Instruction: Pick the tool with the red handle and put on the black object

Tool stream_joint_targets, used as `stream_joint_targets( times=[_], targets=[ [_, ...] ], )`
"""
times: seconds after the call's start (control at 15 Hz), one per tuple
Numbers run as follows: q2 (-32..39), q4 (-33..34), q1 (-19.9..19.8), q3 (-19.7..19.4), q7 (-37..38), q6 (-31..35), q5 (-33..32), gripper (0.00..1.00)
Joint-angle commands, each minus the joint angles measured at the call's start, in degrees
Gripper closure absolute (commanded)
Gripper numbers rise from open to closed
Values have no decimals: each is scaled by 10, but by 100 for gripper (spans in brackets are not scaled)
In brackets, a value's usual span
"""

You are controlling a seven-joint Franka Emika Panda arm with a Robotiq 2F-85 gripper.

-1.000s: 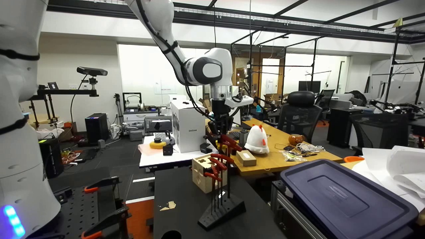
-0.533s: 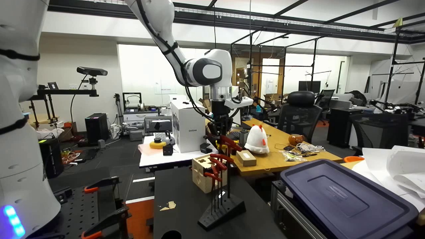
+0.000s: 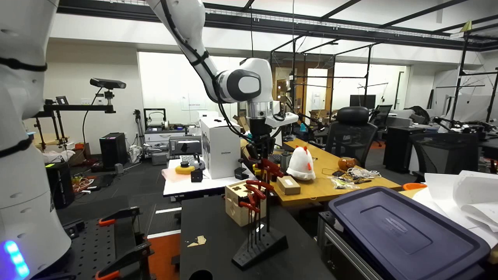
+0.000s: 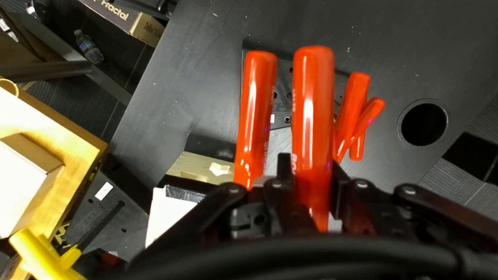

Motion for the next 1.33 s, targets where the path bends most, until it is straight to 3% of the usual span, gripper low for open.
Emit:
stream_joint_targets(
  times=[0.0, 1.27],
  targets=[
    [-5, -5, 16, -19, 33, 24, -32, 94],
    [16, -9, 11, -20, 63, 72, -43, 94]
  ],
)
